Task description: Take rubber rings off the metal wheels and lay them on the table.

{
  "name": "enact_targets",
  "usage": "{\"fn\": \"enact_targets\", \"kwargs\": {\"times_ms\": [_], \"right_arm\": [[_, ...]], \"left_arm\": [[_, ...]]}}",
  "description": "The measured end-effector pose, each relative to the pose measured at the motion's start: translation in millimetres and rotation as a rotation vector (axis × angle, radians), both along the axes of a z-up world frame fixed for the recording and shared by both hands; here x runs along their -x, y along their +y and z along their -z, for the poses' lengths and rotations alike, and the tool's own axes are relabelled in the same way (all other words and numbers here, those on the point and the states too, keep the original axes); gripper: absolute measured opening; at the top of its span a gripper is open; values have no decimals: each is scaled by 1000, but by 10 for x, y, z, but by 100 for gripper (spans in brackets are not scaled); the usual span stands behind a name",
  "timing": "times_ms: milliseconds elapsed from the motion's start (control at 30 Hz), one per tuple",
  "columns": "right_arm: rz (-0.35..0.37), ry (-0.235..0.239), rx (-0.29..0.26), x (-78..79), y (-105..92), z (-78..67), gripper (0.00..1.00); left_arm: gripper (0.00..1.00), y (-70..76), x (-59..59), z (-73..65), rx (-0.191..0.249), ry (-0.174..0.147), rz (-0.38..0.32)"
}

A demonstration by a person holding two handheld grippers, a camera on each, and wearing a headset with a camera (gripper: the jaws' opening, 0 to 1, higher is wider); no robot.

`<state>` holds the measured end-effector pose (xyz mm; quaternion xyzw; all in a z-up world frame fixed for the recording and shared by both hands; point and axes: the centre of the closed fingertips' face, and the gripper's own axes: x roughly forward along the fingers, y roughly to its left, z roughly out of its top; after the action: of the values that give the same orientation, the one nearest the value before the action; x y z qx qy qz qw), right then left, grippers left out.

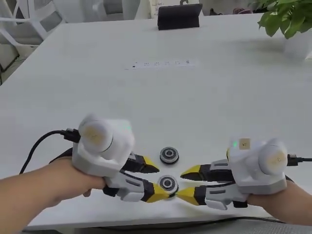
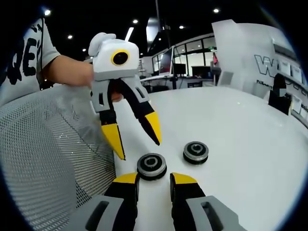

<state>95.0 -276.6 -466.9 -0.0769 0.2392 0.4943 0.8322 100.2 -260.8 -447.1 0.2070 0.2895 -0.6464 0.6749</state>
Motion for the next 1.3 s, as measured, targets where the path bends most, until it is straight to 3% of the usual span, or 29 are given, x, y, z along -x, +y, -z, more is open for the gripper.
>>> {"fn": "enact_targets", "kwargs": {"times_ms": [567, 733, 800, 1000, 1167, 1300], "right_arm": [[1, 11, 8, 37, -17, 32, 23], [3, 10, 8, 35, -20, 23, 23], [-1, 5, 15, 34, -21, 28, 23], [1, 10, 13, 19, -18, 34, 22], [-5, 15, 16, 20, 4, 50, 23], [-11, 15, 15, 11, 40, 55, 23]], "left_arm": [[16, -76, 16, 125, -30, -7, 17], [13, -78, 2, 144, -37, -36, 25], [11, -75, -24, 152, -40, -68, 31], [9, -80, -22, 159, -41, -112, 55], [8, -91, -35, 155, -27, -109, 41], [8, -98, -28, 161, -28, -127, 43]]}}
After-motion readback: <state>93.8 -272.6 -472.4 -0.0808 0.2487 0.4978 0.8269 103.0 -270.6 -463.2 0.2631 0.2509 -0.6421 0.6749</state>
